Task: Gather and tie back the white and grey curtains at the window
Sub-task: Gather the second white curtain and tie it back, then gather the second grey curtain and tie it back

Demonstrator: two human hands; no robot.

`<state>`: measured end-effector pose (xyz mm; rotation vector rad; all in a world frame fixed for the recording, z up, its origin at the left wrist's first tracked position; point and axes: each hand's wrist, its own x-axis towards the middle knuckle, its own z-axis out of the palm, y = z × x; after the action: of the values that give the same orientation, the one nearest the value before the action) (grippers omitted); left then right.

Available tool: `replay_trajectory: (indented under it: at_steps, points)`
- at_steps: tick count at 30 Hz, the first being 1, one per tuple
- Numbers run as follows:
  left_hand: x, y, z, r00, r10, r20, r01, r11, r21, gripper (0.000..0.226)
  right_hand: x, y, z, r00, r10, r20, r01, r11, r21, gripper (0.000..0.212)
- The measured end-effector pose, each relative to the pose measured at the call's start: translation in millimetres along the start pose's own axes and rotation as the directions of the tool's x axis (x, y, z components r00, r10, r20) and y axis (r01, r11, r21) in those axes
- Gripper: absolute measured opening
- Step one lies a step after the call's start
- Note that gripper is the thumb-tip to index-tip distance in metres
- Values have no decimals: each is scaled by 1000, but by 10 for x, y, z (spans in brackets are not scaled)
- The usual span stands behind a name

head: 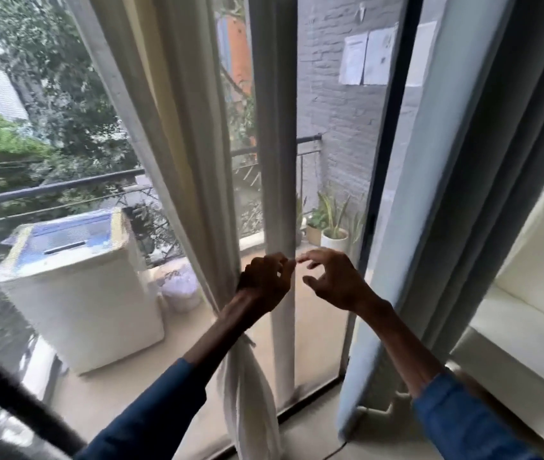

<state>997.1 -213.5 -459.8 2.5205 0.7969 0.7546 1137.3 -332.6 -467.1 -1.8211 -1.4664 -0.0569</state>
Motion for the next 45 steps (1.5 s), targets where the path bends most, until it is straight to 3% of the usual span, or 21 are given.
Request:
replay_trajectory:
  at_steps: [9, 12, 17, 20, 23, 28, 33, 38, 45]
  points:
    - [1205, 1393, -284, 919, 322, -227, -344, 937, -63, 30, 654, -110, -1833, 942, -145, -302, 63, 961, -268, 27]
    - [1668, 1922, -467, 878, 383, -287, -420, 904, -80, 20, 911, -177, -2445, 874, -217, -434, 58, 935, -350, 24]
    - [2361, 2789, -717, 798, 432, -420, -528, 837, -143, 26, 1314, -214, -3335, 701, -339, -627, 41, 897, -439, 20]
    - [2742, 3242, -848, 726, 454, -517, -598, 788, -148, 26, 1608, -135, -3826, 626, -399, -670, 31, 871, -490, 17]
    - [3213, 3605, -949, 655, 474, -589, -666, 730, -154, 28, 1957, -32, -4269, 616, -386, -687, -16, 865, -501, 22]
    - [3880, 4109, -1233, 604, 466, -646, -721, 665, -195, 60, 2448, 4, -4895, 612, -394, -685, -59, 842, -537, 39]
    - [4431, 4445, -1521, 632, 423, -649, -709, 654, -264, 84, 2821, -18, -5217, 603, -377, -703, -59, 858, -510, 48]
    - [4783, 4639, -1711, 799, 353, -486, -585, 644, -493, 88, 3029, -79, -5364, 549, -354, -757, -31, 896, -442, 25]
    - [5037, 4595, -1851, 844, 196, -499, -494, 644, -583, 81, 3348, -49, -5303, 445, -363, -818, 35, 920, -390, 29]
